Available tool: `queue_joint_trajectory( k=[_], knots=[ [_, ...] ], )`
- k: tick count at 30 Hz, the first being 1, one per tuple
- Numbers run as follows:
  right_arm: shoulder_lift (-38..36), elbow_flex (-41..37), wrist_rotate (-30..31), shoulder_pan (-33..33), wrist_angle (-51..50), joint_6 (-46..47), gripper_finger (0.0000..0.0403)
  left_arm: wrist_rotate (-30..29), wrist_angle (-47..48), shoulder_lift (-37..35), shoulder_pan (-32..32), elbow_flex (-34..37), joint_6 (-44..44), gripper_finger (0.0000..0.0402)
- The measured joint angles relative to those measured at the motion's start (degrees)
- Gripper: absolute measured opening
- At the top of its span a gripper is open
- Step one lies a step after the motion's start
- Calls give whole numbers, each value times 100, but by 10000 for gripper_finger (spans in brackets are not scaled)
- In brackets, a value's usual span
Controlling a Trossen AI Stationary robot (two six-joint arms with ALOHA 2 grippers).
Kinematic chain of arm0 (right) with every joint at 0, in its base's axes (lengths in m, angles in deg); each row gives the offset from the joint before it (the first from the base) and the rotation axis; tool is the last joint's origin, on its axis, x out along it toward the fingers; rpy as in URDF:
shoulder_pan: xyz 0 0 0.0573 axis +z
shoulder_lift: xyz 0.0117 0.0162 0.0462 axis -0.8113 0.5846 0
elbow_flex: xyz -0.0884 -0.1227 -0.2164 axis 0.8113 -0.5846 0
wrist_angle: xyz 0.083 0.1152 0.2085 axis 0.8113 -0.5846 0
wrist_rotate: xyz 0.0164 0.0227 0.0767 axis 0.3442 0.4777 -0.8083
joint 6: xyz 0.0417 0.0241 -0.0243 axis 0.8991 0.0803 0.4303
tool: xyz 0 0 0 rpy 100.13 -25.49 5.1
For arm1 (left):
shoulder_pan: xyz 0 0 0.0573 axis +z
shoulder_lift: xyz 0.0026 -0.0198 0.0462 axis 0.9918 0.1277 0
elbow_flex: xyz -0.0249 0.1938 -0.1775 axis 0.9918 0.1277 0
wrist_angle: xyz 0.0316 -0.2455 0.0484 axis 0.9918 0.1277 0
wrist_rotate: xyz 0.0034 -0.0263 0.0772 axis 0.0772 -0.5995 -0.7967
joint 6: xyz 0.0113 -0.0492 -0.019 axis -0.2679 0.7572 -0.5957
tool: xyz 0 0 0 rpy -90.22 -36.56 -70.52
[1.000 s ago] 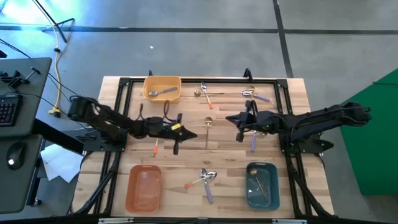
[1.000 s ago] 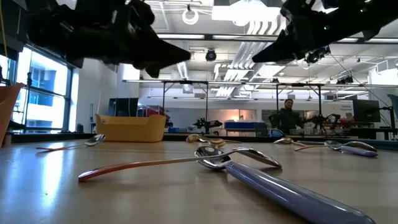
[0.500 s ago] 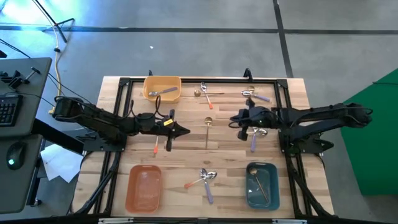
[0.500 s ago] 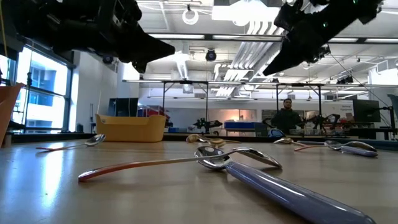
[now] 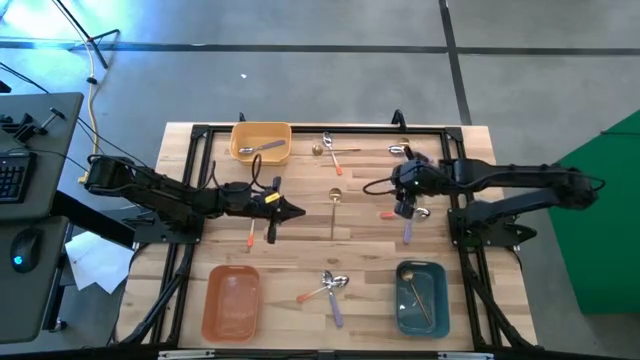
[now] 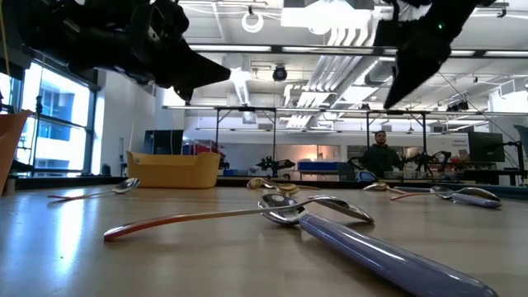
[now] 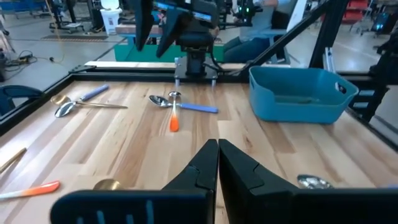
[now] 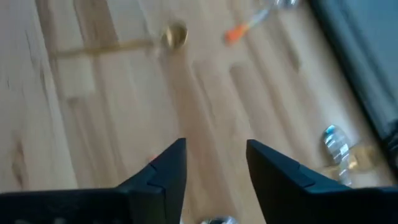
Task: Sort silverware by color (type)
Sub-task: Put the orange spoon into the orange bin
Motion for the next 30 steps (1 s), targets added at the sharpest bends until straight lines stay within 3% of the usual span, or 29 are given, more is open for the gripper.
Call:
queue_joint_trajectory(
  k=[8, 20, 30],
  knots=[
    [658, -366, -890, -410, -130, -223, 161, -9, 105, 0, 0, -4, -186, 5],
    [1945, -468, -882, -459, -94, -924, 161, -9, 418, 0, 0, -4, -142, 5],
    [2722, -440, -906, -457, 58, -953, 160, -9, 452, 0, 0, -4, -142, 5]
  ],
)
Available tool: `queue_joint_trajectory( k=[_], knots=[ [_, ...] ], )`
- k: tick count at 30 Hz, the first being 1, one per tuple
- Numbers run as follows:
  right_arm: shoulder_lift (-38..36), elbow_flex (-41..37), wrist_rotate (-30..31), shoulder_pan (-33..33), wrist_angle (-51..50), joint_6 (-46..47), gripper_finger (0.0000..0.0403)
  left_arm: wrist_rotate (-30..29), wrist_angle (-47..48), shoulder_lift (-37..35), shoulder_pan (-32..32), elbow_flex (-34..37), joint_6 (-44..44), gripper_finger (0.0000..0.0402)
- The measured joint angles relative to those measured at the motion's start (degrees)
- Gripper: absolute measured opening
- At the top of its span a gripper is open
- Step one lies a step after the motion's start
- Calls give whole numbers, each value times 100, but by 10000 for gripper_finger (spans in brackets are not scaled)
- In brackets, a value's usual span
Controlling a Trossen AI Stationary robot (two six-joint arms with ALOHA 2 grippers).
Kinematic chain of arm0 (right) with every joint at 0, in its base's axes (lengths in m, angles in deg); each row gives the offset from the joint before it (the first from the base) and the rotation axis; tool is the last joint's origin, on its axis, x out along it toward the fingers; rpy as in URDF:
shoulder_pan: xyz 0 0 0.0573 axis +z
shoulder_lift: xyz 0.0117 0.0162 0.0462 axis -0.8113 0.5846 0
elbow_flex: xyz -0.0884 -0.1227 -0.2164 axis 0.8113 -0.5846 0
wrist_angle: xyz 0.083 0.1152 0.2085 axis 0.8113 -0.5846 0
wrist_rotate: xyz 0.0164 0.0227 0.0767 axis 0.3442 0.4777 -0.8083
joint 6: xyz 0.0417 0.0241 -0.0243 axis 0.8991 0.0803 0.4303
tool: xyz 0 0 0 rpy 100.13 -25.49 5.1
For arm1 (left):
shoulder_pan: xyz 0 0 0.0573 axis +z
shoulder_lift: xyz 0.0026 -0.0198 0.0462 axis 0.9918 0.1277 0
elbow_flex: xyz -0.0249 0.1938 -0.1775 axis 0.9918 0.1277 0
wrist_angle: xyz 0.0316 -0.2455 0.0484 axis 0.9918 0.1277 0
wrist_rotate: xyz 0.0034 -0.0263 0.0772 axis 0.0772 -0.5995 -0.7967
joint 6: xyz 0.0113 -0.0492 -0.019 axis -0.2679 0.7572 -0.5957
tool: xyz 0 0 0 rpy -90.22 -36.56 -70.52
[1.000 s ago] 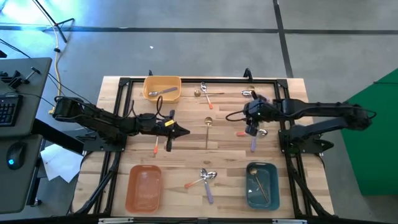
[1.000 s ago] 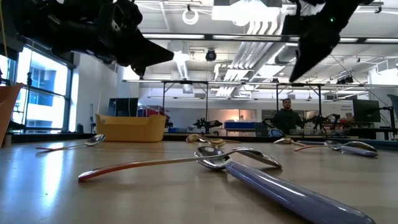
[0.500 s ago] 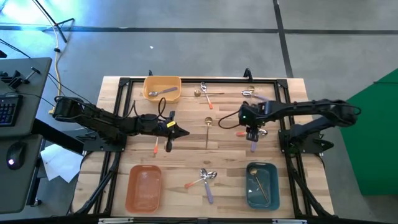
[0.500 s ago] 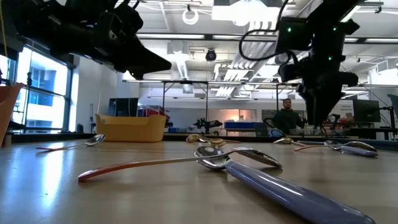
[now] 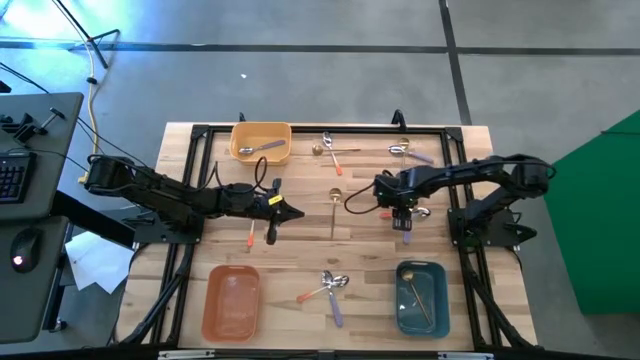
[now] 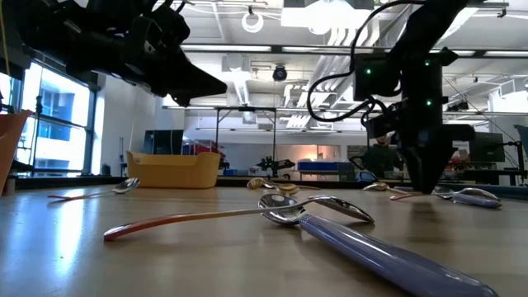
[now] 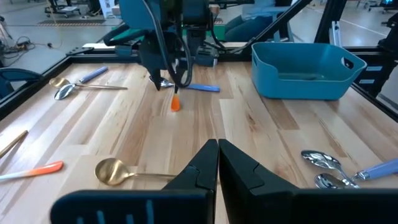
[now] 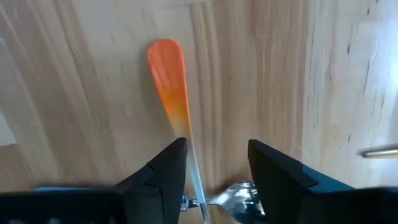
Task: Sort silverware by color (type)
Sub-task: Put the orange spoon into the orange bin
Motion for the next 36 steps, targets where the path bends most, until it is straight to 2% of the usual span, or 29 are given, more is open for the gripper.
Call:
queue_joint_trajectory(
  k=[9, 13, 21, 26, 36],
  knots=[
    [4, -15, -155, 0, 26, 94, 101, 0, 47, 0, 21, 0, 168, 5],
    [12, 17, -101, 2, 44, 159, 91, -2, 118, 0, 31, 0, 166, 5],
    [50, 428, 204, 2, -248, 259, 135, -2, 136, 0, 33, 0, 157, 5],
    [46, 382, 201, -9, -260, 212, 163, -2, 136, 0, 33, 0, 153, 5],
    [48, 75, 155, -68, -97, 151, 167, -2, 133, 0, 33, 0, 153, 5]
  ],
)
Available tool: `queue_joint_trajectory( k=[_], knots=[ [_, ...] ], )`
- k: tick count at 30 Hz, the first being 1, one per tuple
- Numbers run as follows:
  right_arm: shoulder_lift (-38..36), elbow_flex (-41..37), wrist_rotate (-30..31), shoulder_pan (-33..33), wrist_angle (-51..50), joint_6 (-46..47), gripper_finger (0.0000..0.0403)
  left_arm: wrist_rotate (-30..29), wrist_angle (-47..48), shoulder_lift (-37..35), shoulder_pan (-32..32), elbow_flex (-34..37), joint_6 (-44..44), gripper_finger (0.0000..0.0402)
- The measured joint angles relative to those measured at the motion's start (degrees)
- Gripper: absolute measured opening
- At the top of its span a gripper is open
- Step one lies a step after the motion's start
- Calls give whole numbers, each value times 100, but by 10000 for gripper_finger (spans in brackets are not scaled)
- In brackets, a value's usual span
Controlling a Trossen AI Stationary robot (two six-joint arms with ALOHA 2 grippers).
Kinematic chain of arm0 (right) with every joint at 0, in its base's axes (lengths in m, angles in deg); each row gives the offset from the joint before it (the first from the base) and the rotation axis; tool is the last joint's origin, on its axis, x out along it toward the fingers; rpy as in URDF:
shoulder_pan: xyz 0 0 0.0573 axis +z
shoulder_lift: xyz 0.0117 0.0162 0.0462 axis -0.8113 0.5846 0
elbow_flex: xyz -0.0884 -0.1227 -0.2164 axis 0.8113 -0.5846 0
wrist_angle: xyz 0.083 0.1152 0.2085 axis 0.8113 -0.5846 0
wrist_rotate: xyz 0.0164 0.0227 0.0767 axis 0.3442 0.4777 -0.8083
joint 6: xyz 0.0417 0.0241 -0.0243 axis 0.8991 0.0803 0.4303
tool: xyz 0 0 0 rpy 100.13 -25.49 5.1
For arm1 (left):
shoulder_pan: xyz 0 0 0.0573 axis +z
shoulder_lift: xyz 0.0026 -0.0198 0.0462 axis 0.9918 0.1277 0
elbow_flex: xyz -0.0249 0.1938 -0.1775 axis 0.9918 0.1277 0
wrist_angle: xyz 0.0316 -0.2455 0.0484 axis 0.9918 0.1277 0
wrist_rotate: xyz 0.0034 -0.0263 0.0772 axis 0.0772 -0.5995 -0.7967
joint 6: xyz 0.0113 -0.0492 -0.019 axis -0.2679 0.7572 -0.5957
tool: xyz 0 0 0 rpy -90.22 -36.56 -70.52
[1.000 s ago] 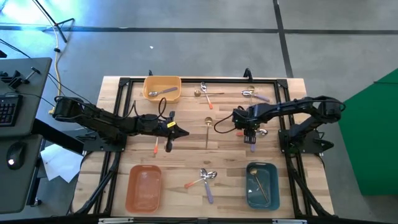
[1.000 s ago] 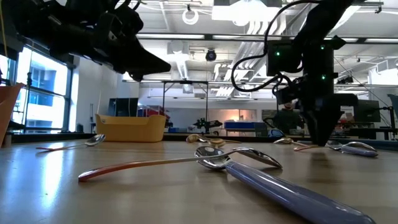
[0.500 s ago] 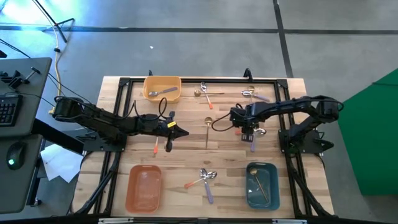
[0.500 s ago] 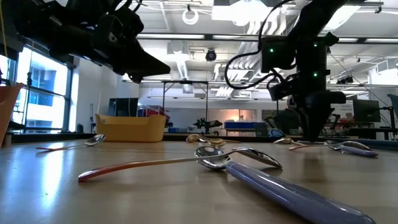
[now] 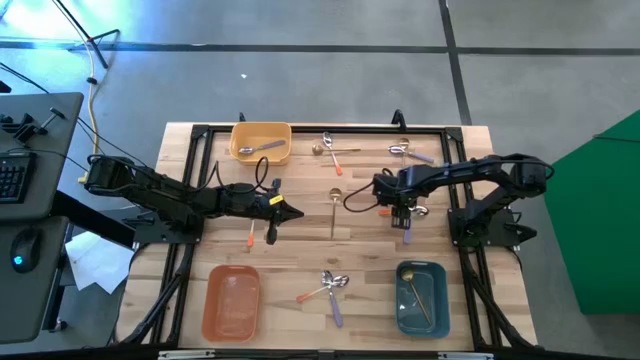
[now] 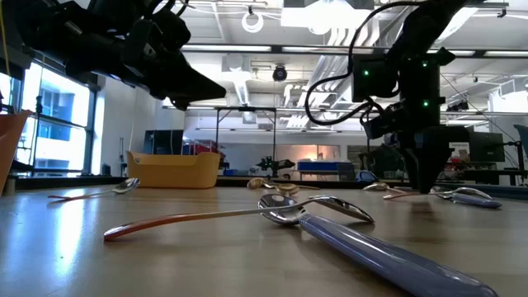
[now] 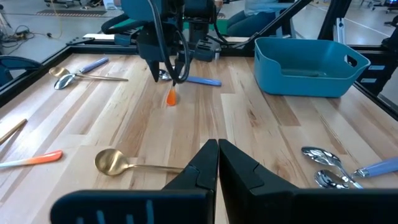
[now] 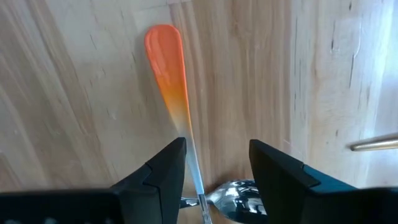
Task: Sort silverware by color (type)
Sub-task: Put the orange spoon into the orange bin
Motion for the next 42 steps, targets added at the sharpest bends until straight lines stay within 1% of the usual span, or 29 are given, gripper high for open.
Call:
queue_joint_trajectory(
  k=[3, 6, 11, 15, 17, 19, 22, 25, 31, 35, 38, 42],
  knots=[
    [2, -4, -4, -7, 36, 21, 158, 0, -1, 0, 0, 0, -2, 5],
    [3, -9, -34, -7, 100, -66, 137, 0, 1, 0, 0, 0, 0, 5],
    [8, -11, -174, -84, 199, -150, 92, 0, 6, 0, 0, 0, 13, 5],
    [11, -11, -189, -120, 284, -281, 48, -2, -9, 0, 0, 0, 102, 6],
    [13, -12, -212, -114, 288, -304, 21, -53, -34, 0, 0, 0, 151, 10],
    [15, 21, -214, -107, 224, -281, 6, -106, -34, 0, 0, 0, 151, 19],
    [29, 135, -197, -83, -50, -162, 10, -257, -38, 0, 1, 0, 101, 38],
    [46, 295, -197, -20, -355, -153, 3, -323, -38, 0, 2, 0, 67, 62],
    [-123, 745, -210, 165, -331, -153, 0, -321, -34, 0, 2, 0, 156, 107],
    [-395, 887, -212, 300, -5, -225, 0, -323, -52, 0, 2, 0, 188, 125],
    [-737, 801, -301, 357, 602, -417, 0, -447, -146, 0, 2, 0, 162, 131],
    [-1193, 682, -312, 396, 853, -391, 0, -470, -182, -2, 3, 0, 162, 133]
  ],
)
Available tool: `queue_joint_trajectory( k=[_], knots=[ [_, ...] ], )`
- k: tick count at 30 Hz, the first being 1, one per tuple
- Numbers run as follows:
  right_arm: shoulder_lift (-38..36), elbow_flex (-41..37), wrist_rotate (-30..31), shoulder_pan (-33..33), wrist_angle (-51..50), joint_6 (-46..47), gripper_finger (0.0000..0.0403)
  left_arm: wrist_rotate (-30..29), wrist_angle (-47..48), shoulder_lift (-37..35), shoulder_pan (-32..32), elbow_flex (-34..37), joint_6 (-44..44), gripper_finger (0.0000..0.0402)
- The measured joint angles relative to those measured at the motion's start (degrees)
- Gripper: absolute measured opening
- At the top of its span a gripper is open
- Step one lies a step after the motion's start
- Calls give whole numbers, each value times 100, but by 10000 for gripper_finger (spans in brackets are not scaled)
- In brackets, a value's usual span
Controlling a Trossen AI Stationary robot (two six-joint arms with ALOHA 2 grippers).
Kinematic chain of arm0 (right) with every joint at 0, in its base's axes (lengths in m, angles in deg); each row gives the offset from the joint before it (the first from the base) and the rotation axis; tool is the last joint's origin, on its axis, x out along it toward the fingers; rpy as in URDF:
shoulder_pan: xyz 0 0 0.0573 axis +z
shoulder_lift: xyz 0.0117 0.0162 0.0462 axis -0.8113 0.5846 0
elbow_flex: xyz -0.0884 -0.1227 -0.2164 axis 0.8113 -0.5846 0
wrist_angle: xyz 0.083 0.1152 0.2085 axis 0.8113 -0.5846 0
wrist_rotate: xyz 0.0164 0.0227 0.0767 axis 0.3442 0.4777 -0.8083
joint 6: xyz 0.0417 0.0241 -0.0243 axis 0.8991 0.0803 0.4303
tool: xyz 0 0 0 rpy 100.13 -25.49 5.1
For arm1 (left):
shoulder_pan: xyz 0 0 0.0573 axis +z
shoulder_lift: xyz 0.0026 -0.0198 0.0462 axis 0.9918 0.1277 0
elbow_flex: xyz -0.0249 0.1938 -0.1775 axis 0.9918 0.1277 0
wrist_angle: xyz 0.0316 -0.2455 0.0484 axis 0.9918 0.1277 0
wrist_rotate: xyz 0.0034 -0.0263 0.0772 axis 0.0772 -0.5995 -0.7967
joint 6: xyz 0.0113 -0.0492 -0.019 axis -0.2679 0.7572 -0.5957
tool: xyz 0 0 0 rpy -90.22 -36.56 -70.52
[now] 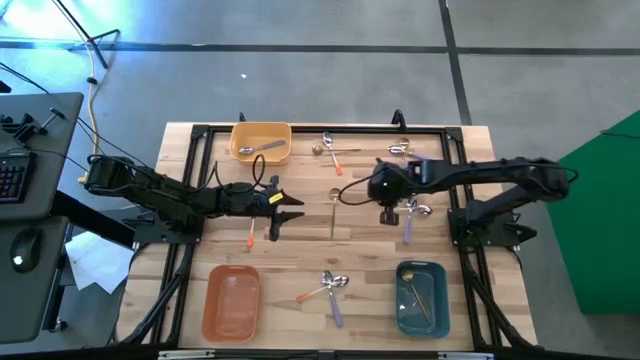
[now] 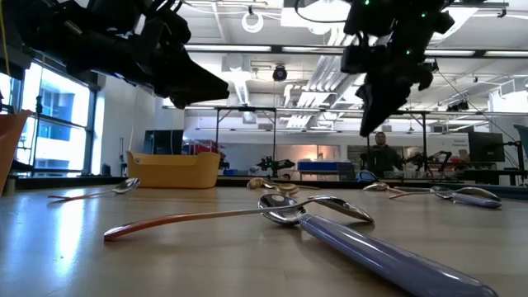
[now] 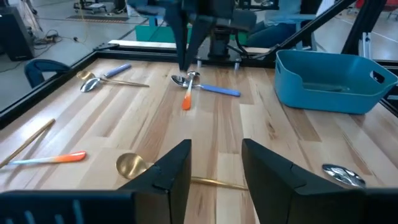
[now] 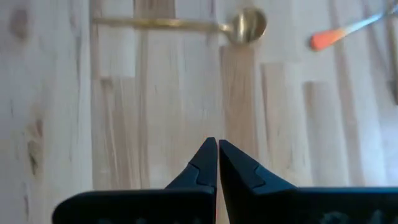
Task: Sort silverware by color (type)
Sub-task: Put the orange spoon into the orange bin
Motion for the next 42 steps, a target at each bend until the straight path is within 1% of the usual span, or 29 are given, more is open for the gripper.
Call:
queue_joint_trajectory(
  k=[4, 8, 10, 14, 17, 20, 23, 26, 29, 34, 42],
  knots=[
    [-283, -20, 243, 71, -459, 380, 0, 0, 44, 0, -1, 0, -9, 133],
    [-260, -26, 489, 89, -1160, 925, 2, 1, 46, 0, -1, 0, -103, 133],
    [-164, -28, 566, 89, -1438, 1108, 9, 2, 50, 0, -1, 0, -101, 133],
    [36, -28, 543, 89, -1773, 1197, 41, 88, 151, 0, -19, 0, -101, 133],
    [195, -28, 323, 89, -1945, 1160, 78, 109, 266, 0, -19, -2, -100, 133],
    [379, -28, 308, 89, -2051, 1158, 114, 109, 392, 0, -19, -4, -101, 133],
    [548, -162, 314, 87, -1830, 1086, 142, 108, 454, 1, -19, -4, -106, 133],
    [647, -439, 314, 87, -1539, 945, 157, 107, 439, 0, -19, -4, -105, 133],
    [653, -738, 326, 87, -1192, 871, 160, 109, 437, 1, -19, -4, -105, 133],
    [666, -1059, 686, 62, -859, 844, 160, 109, 482, 1, -19, -7, -103, 133],
    [687, -1260, 472, -222, -271, 715, 158, 109, 494, 0, -19, -7, -107, 133]
  ],
)
